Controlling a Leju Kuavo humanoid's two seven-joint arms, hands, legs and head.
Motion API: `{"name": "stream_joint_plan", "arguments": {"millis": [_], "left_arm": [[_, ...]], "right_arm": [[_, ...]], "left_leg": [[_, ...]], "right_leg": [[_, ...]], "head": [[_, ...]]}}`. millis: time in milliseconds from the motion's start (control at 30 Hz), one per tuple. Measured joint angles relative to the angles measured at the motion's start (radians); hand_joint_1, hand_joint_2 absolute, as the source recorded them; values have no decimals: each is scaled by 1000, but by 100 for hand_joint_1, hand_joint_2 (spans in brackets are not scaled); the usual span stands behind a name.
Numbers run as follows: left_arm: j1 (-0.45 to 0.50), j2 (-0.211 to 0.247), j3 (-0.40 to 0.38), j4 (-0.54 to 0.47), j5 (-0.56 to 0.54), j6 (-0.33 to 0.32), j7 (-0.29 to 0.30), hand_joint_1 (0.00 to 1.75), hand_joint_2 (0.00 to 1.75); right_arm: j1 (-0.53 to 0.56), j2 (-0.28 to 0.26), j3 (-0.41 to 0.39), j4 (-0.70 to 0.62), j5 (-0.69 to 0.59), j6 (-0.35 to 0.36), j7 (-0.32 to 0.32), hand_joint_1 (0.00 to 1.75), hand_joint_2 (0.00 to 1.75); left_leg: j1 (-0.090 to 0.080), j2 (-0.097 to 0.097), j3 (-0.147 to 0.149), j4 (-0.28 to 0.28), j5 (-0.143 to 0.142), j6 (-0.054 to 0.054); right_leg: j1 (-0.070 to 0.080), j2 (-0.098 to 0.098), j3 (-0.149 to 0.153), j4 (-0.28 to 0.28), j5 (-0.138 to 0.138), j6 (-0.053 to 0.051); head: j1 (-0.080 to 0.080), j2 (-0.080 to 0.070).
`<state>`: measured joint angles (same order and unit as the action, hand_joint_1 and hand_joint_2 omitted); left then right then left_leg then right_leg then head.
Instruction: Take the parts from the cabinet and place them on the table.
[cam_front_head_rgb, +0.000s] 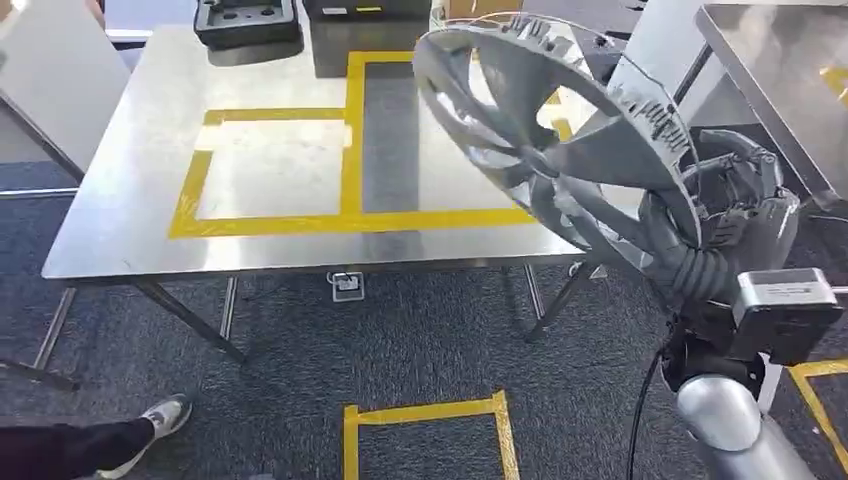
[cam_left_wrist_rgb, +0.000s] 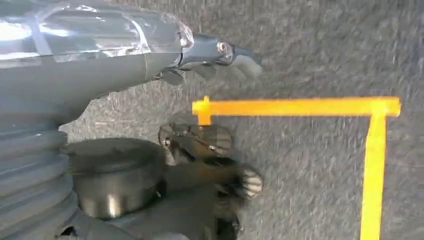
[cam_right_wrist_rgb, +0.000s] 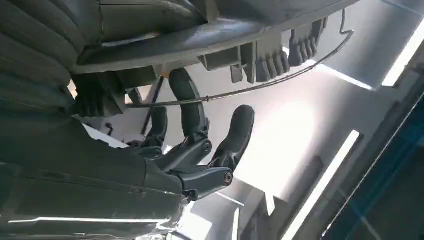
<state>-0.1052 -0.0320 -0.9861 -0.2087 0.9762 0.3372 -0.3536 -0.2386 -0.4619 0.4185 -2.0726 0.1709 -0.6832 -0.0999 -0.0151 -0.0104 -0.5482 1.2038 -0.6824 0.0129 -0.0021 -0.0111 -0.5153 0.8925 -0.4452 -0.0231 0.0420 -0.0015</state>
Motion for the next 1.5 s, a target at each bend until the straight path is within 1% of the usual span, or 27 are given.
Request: {"name": "stream_joint_plan", "arguments": {"millis": [33,100,167,200,233,267,333,400,467,533,600,633,667,700,733,800,867,900,933,1000,1033,1233,1333,1367,1400,1433,1500], "left_arm": [[2,2,0,0,0,0,-2,0,175],[1,7,-4,1,-5,0,2,0,175],[2,9,-6,1,-10,0,8,0,175],[9,10,-7,1,-10,0,14,0,175],[9,12,-8,1,-10,0,19,0,175],[9,12,-11,1,-11,0,22,0,175],[2,14,-15,2,-18,0,27,0,175],[-3,20,-22,3,-23,1,30,0,175],[2,19,-24,4,-25,1,35,0,175],[6,19,-28,4,-26,0,37,0,175],[5,19,-30,5,-27,0,37,0,175],[3,19,-30,5,-27,0,37,0,175],[2,18,-30,5,-28,0,37,0,175],[6,13,-31,5,-28,-1,37,0,175],[1,8,-32,5,-31,-2,38,0,175],[-10,6,-38,5,-37,-4,40,0,175],[-29,6,-42,4,-37,-8,40,0,175],[-35,6,-43,4,-38,-13,40,0,175],[-39,9,-48,4,-41,-18,42,0,175],[-40,11,-50,5,-47,-24,52,0,175],[-38,12,-51,5,-47,-25,55,0,175],[-37,13,-52,5,-47,-25,56,0,175],[-34,14,-56,5,-47,-29,58,0,175],[-32,16,-56,6,-47,-36,59,0,175],[-19,14,-58,5,-48,-36,64,0,175],[-17,14,-61,6,-50,-35,66,0,175],[-23,14,-65,5,-53,-34,59,0,175]], "right_arm": [[2,5,-3,0,9,-3,0,175,175],[8,14,-8,0,29,-4,19,175,175],[6,22,-8,0,50,-1,45,175,175],[5,24,-8,1,51,1,61,175,175],[7,25,-8,2,45,2,74,175,175],[-4,26,-10,1,36,3,82,175,175],[-8,25,-15,-5,21,4,92,175,175],[-23,24,-26,-5,13,6,99,175,175],[-27,20,-29,1,-3,7,106,175,175],[-26,20,-29,8,-7,10,110,175,175],[-26,19,-32,13,-13,10,110,175,175],[-27,19,-34,13,-14,10,111,175,175],[-27,19,-36,13,-14,10,110,175,175],[-27,16,-39,14,-14,10,110,175,175],[-21,15,-42,15,-12,10,110,175,175],[-31,11,-43,14,0,31,125,175,175],[-39,2,-40,14,19,52,145,175,175],[-41,1,-39,17,29,57,150,175,175],[-44,3,-37,21,41,58,153,175,175],[-44,3,-29,32,70,59,162,175,175],[-44,4,-26,35,74,60,164,175,175],[-44,4,-25,37,76,61,165,175,175],[-43,4,-21,47,88,64,173,175,175],[-41,4,-14,58,93,70,184,175,175],[-43,6,1,74,96,82,197,175,175],[-45,7,4,79,95,86,203,175,175],[-51,5,5,81,100,90,204,175,175]], "left_leg": [[5,1,-34,24,-29,-11],[23,8,-71,-20,-5,-37],[44,20,-78,-130,122,-59],[58,34,-98,-200,267,-70],[55,34,-102,-205,231,-52],[50,31,-98,-193,237,-36],[42,31,-93,-184,212,-12],[45,28,-57,-196,197,1],[40,30,-10,-208,169,6],[34,29,40,-222,142,11],[27,24,89,-237,117,12],[21,21,117,-248,103,13],[14,19,143,-258,92,14],[20,20,157,-270,78,17],[8,11,180,-266,65,8],[14,9,191,-281,59,-4],[8,5,193,-258,77,-15],[7,5,157,-196,94,-19],[8,3,107,-120,96,-22],[14,2,12,-8,25,-28],[15,2,-7,5,4,-29],[16,3,-17,11,-10,-30],[20,4,-56,11,-38,-37],[31,8,-79,-69,50,-53],[33,24,-62,-197,189,-47],[28,22,-54,-196,214,-26],[29,19,-45,-199,207,-6]], "right_leg": [[-7,0,18,-3,-11,6],[-21,0,50,-4,-37,22],[-34,2,81,-1,-65,40],[-32,7,91,9,-85,52],[-35,11,89,35,-99,60],[-38,11,90,30,-112,68],[-47,11,96,37,-111,86],[-53,9,42,145,-84,92],[-51,8,-49,297,-119,101],[-46,8,-116,359,-209,95],[-30,9,-154,327,-243,70],[-17,10,-163,278,-210,51],[-1,13,-166,215,-127,26],[22,22,-169,131,45,-11],[37,32,-172,104,91,-26],[32,27,-156,106,67,-27],[27,18,-128,85,57,-41],[22,17,-104,64,47,-33],[19,13,-91,56,42,-39],[13,10,-65,52,17,-32],[11,9,-59,52,11,-31],[10,9,-55,52,8,-29],[4,9,-37,53,-9,-21],[-4,9,-8,56,-34,-8],[-9,16,28,68,-73,16],[-11,13,42,62,-82,26],[-14,8,56,56,-96,43]], "head": [[-3,0],[-11,0],[-20,0],[-40,0],[-45,0],[-34,0],[-35,0],[-23,0],[-10,0],[-1,0],[8,0],[13,0],[16,0],[17,0],[4,0],[9,0],[13,0],[11,0],[3,0],[-3,0],[-3,0],[-4,0],[-10,0],[-18,0],[-34,0],[-27,0],[-28,0]]}}
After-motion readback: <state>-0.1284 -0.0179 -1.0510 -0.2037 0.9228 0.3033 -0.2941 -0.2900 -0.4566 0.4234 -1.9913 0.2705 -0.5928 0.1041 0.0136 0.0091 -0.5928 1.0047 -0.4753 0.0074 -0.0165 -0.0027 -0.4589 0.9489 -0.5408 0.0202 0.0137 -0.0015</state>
